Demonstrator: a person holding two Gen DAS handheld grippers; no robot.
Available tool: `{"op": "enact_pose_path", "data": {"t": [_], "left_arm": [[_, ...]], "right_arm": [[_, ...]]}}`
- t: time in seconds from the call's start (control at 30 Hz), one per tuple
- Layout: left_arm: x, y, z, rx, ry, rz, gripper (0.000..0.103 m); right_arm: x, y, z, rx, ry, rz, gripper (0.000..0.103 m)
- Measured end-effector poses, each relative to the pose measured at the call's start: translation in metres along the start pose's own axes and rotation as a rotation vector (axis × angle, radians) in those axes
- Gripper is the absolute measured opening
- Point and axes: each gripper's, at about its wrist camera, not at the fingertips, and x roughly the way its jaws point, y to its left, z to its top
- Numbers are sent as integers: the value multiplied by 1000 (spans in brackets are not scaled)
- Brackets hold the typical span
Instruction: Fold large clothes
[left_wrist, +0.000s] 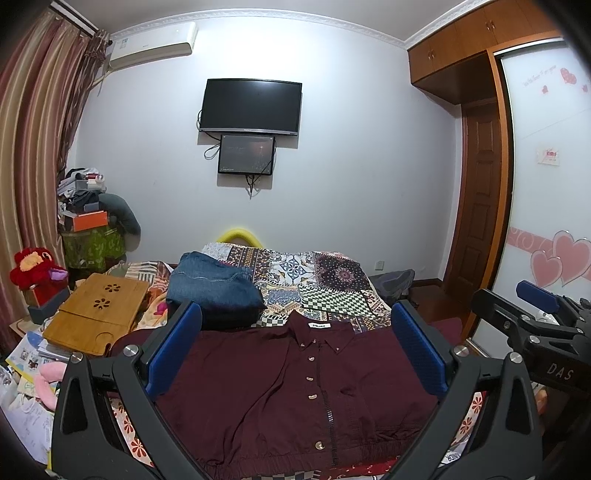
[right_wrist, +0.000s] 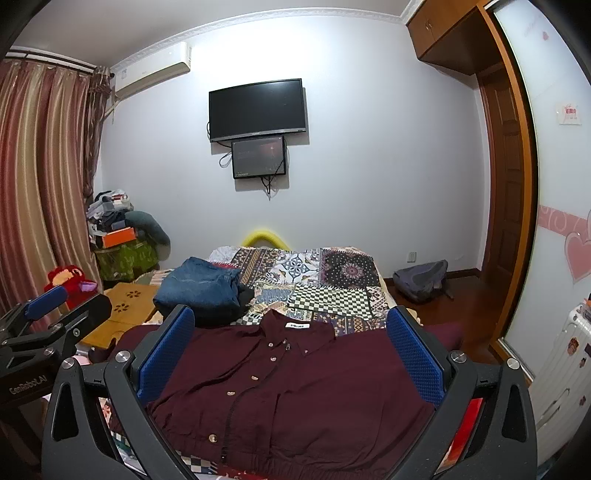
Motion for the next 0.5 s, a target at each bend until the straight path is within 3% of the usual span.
{"op": "enact_pose_path", "data": {"t": [0.5], "left_arm": [[48,35,-1,-34,51,56,103]], "right_arm": [[48,-12,-13,30,139,-29,103]]}}
